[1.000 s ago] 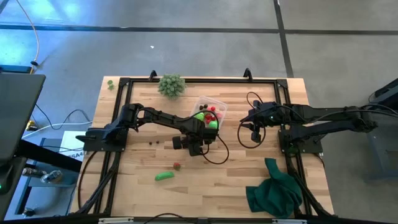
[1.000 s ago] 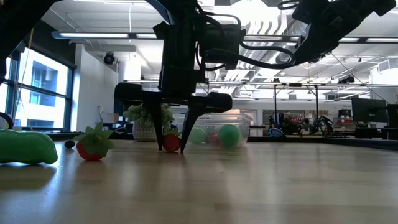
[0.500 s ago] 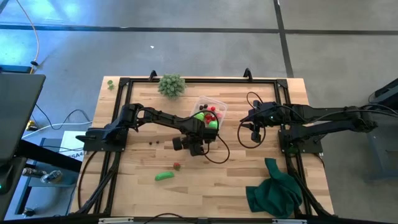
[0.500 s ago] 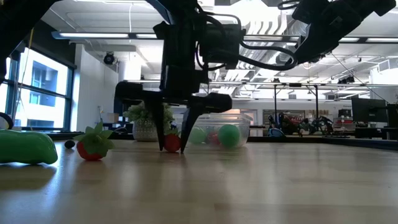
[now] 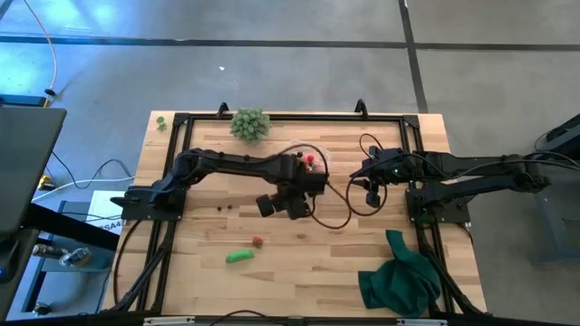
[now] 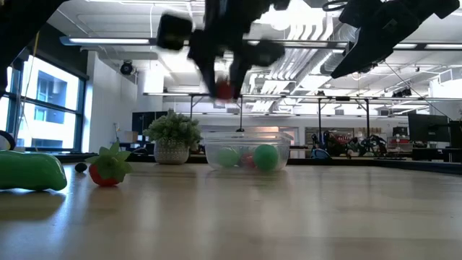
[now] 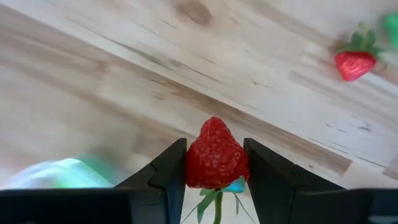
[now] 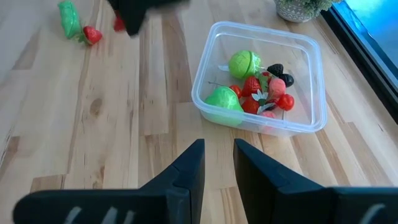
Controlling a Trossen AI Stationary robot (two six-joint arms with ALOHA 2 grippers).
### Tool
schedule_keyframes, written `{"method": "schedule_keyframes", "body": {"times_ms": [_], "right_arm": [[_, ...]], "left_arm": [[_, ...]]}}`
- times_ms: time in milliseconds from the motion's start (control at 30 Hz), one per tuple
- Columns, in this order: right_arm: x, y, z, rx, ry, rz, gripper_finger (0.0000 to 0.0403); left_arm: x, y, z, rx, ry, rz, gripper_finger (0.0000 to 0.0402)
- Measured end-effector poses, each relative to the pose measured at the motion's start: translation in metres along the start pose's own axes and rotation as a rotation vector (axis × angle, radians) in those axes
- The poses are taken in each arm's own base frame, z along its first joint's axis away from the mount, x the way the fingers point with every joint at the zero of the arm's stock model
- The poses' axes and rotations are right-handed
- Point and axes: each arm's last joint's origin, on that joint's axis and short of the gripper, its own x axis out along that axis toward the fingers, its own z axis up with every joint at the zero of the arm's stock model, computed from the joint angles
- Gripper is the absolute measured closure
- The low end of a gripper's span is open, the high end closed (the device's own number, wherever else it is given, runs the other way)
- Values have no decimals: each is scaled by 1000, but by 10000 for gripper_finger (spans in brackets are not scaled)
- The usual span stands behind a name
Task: Pick and placing Produce into tupperware
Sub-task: Put the strawberry into the transparent container
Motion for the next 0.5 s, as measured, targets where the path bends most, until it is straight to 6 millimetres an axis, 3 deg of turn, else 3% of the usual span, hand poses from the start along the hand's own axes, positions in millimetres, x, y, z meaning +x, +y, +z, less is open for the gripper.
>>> {"method": "schedule_keyframes", "body": {"times_ms": [233, 500], "right_arm": [[0, 0, 0, 0, -2, 0, 327], [0, 0, 0, 0, 0, -4, 327]], "left_arm": [[-85, 7, -4, -75, -85, 179, 270], [-143, 0, -59, -275, -144, 390, 269]]}}
